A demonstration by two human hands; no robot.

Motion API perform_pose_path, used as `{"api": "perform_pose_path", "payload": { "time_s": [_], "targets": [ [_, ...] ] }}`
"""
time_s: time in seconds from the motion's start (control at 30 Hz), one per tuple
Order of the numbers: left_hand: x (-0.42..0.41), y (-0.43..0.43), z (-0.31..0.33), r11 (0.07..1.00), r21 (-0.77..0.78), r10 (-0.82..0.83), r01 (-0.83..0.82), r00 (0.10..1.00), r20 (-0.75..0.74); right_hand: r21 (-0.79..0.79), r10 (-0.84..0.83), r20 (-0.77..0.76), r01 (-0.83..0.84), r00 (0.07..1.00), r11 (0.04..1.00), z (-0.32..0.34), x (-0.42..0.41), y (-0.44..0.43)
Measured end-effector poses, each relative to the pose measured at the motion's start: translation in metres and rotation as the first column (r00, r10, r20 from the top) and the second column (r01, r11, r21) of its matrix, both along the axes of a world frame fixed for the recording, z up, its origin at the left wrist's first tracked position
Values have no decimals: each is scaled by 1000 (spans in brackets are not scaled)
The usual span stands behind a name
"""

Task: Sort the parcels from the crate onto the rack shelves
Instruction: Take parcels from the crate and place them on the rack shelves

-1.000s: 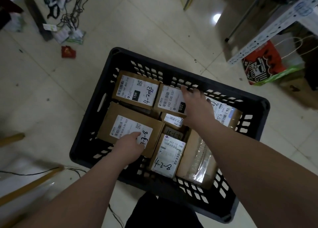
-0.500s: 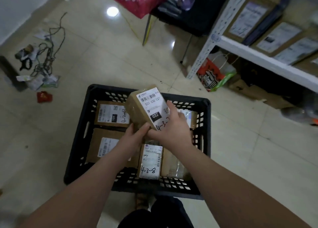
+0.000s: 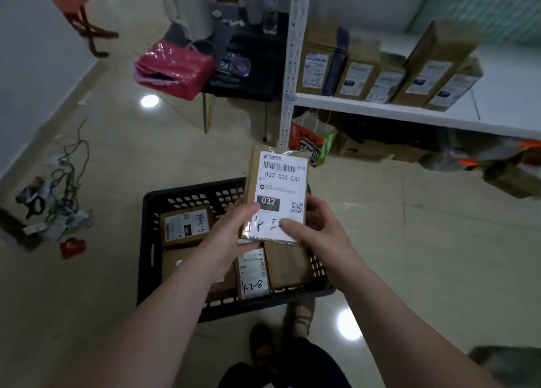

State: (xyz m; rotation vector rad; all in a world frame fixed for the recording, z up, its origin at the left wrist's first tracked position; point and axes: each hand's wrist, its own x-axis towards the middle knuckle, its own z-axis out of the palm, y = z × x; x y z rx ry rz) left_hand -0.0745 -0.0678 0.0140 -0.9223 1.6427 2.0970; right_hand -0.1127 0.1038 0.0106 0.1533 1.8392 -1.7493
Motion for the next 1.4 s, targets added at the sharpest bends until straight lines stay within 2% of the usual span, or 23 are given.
{"api": "perform_pose_path", "payload": {
  "time_s": [0.1, 0.27, 0.4, 0.53, 0.97, 1.13, 1.4],
  "targets": [
    [-1, 25, 17, 994, 74, -79, 83, 996, -45, -178, 23, 86, -7, 996, 984, 17, 6, 26],
    [-8, 66, 33, 978, 79, -185, 192, 979, -85, -229, 35, 144, -1, 989, 973, 32, 12, 72],
    [-18, 96, 42, 938, 16, -342, 346, 934, -104, -201, -79, 121, 103, 990, 974, 37, 6, 109],
    [-35, 144, 49, 916, -33, -401, 400, 911, -94, -163, -167, 99, 182, 981, 970, 43, 1, 159],
    [-84, 414, 58, 850, -106, -525, 516, 846, -90, -53, -300, 128, 309, 945, 950, 65, -38, 422],
    [-98, 452, 61, 858, -117, -511, 499, 854, -102, -46, -305, 104, 311, 947, 949, 62, -57, 458],
    [-147, 488, 54, 845, -278, -513, 457, 840, -179, 11, -325, -36, 325, 945, 946, 52, -101, 479]
  ]
}}
